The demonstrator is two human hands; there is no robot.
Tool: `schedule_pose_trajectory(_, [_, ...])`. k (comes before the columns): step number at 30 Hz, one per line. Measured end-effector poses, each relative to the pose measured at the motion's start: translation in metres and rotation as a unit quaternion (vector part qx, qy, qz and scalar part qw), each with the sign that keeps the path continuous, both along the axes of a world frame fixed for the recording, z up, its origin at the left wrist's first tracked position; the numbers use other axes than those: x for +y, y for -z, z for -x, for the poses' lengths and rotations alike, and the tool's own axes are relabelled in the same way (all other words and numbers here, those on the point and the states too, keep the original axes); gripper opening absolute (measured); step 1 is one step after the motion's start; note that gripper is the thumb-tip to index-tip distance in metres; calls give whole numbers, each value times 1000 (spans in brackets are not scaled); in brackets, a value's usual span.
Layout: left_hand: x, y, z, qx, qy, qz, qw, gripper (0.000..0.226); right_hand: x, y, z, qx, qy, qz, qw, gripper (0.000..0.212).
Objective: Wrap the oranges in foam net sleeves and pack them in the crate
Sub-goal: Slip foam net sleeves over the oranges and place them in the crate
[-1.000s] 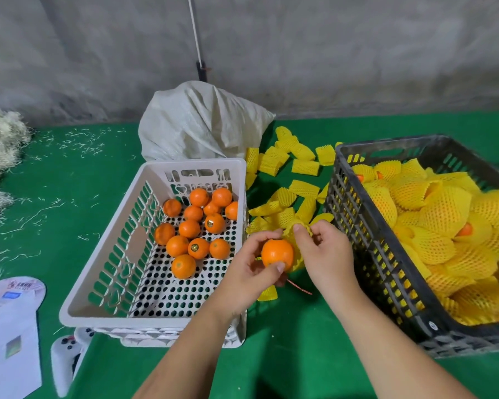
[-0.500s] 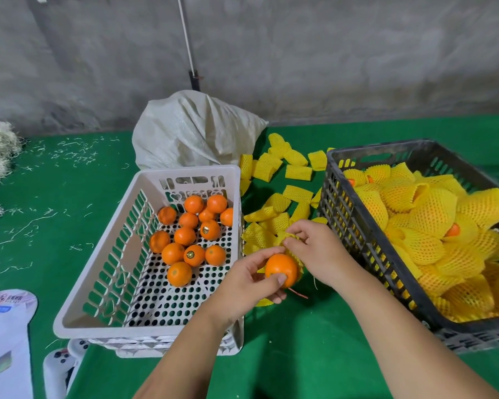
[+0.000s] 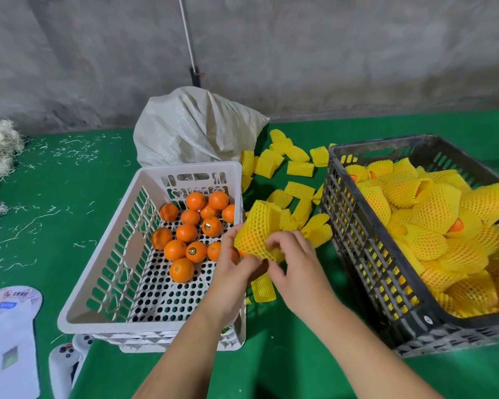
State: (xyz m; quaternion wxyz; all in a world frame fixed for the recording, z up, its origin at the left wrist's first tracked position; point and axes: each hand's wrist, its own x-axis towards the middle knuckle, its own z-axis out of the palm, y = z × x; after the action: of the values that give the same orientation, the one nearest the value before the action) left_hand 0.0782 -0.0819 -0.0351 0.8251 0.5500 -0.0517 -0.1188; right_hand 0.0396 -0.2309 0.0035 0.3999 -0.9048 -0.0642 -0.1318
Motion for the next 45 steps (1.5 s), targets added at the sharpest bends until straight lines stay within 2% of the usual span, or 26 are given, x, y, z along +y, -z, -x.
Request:
schedule_pose_trajectory(4, [0,0,3,-19,5,-37,999,56,-8,-7,-6,-22,20,-28,999,37])
schedule_pose_trajectory(7, [-8,-3,3,-22,-49,-33,998,55,-14,-12,-4,-82,42,-23,995,27])
schedule_pose_trajectory(9, [-11,-1,3,-31,-93,-24,995,57,-6,-13,2,-108,16,-4,994,23])
schedule_pose_trajectory(12, [-11,6,1,-40,-131,-41,990,46,12,-7,10,-116,3,-10,993,33])
schedule_pose_trajectory(15, [-5,9,0,-47,-90,-43,994,53,11,-5,7,-49,28,-98,994,53])
schedule_pose_trajectory(17, [1,9,1,-79,-22,-71,994,55,6,-5,2,-42,20,-93,995,57])
schedule_pose_trajectory(20, [-4,4,3,-142,0,-150,978,29,3,-6,1,-110,32,-52,992,51])
schedule_pose_trajectory(23, [-7,-4,2,-166,-34,-141,975,17,6,-3,8,-157,-7,-49,986,35])
schedule_pose_trajectory(24, [-6,-4,1,-175,-40,-132,975,19,6,-1,12,-142,-30,-67,987,34])
schedule_pose_trajectory(26, [-4,0,0,-168,-61,-149,972,39,7,0,17,-61,-19,-191,979,42])
schedule_pose_trajectory(28, [-5,3,2,-162,-59,-191,966,56,7,-5,16,61,39,-353,933,61])
schedule_pose_trajectory(30, [-8,9,7,-181,-5,-237,955,66,10,-5,9,191,45,-407,892,85])
schedule_pose_trajectory(32, [-8,14,9,-209,49,-308,927,72,12,1,4,270,61,-427,861,103])
schedule_pose_trajectory(35, [-11,19,9,-257,90,-413,869,78,1,11,1,272,115,-483,825,101])
schedule_pose_trajectory(37, [-14,20,12,-295,98,-445,840,79,-21,12,-6,237,147,-502,819,98])
schedule_pose_trajectory(38, [-15,19,13,-302,97,-444,838,79,-37,10,-12,206,170,-492,829,97])
schedule_pose_trajectory(40, [-14,20,13,-289,84,-412,860,78,-78,-1,-27,123,230,-413,873,92])
schedule_pose_trajectory(43, [-13,20,9,-259,60,-359,895,71,-143,-12,-44,-5,331,-135,934,85])
schedule_pose_trajectory(44, [-14,20,7,-256,58,-351,899,70,-159,-9,-49,5,339,-18,941,85])
schedule_pose_trajectory(45, [-15,20,7,-253,59,-348,901,70,-169,-4,-53,72,330,86,937,85])
